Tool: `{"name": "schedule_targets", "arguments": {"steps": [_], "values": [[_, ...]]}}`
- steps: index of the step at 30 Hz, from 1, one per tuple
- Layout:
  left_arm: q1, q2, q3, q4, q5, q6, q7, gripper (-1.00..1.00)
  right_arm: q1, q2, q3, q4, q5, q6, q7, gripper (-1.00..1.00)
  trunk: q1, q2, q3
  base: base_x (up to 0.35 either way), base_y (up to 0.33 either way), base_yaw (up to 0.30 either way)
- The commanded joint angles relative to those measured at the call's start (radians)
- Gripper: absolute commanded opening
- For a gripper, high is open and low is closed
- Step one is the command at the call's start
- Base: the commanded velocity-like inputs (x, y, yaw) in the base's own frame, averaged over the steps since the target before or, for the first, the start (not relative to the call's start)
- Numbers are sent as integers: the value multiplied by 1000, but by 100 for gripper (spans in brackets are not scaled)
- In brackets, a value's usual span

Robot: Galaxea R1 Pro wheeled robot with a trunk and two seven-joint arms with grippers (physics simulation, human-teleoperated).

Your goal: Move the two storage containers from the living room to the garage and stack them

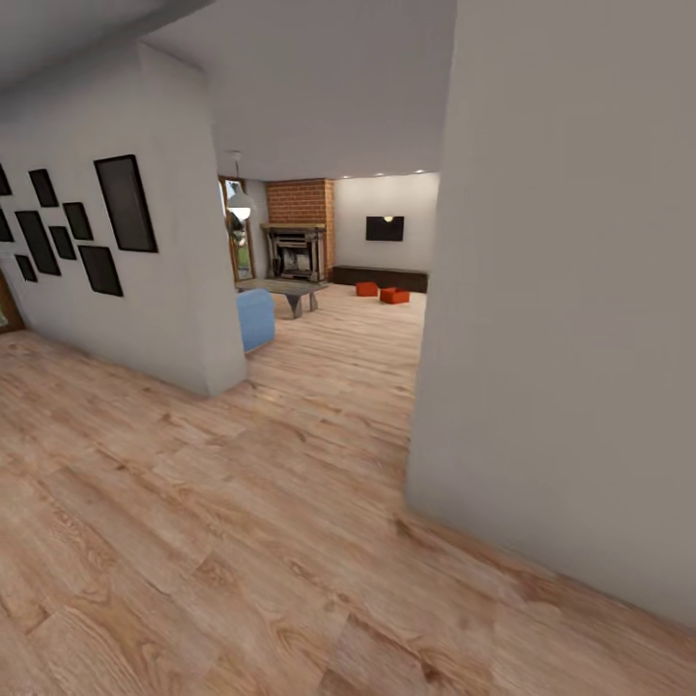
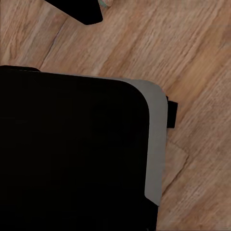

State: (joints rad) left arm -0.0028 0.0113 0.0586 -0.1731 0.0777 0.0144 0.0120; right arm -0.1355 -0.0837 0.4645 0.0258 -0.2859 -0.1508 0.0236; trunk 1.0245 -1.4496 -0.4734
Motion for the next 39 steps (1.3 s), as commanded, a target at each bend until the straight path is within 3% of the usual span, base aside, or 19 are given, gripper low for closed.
{"name": "schedule_targets", "arguments": {"steps": [1, 16, 21, 39], "values": [[0, 0, 3, -1, 8, 1, 0, 100, -1, -1, 8, 3, -10, -6, 2, 100, 1, 0, -1, 322, 0, 268], [0, 0, 3, -1, 8, 1, 0, 100, -1, -3, 7, 2, -11, -6, 3, 100, 1, 0, -1, 322, 0, 258], [0, -1, 3, -2, 8, 1, 0, 100, -1, -5, 26, 0, 0, -6, 3, 100, 1, 0, -1, 322, 0, 22], [0, 0, 3, -1, 8, 2, 0, 100, -1, -1, 29, 0, 1, -5, 2, 100, 1, 0, -1, 322, 0, 1]]}}
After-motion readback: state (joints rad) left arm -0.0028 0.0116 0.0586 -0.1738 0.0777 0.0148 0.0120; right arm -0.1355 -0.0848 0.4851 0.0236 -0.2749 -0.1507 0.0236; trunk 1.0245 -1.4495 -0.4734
